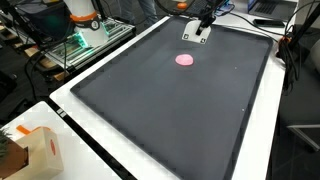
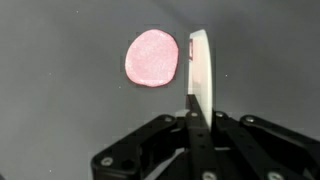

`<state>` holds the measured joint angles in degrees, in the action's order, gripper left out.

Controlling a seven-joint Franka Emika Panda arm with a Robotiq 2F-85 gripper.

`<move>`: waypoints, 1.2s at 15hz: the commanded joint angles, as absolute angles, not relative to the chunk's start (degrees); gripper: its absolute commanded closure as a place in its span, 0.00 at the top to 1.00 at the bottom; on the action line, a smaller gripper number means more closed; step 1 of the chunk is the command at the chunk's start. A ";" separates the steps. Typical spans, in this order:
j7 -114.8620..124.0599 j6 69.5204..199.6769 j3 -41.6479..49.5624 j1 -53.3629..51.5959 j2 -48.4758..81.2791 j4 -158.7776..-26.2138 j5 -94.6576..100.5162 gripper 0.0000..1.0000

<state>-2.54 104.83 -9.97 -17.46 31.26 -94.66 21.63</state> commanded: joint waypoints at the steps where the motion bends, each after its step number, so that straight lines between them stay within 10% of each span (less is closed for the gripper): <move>1: -3.06 104.24 -9.06 -17.96 33.49 -91.89 21.91 0.01; 18: 5.03 107.98 -6.27 -11.65 34.07 -89.44 7.36 0.01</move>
<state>2.43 106.22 -6.80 -13.17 34.12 -88.88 11.21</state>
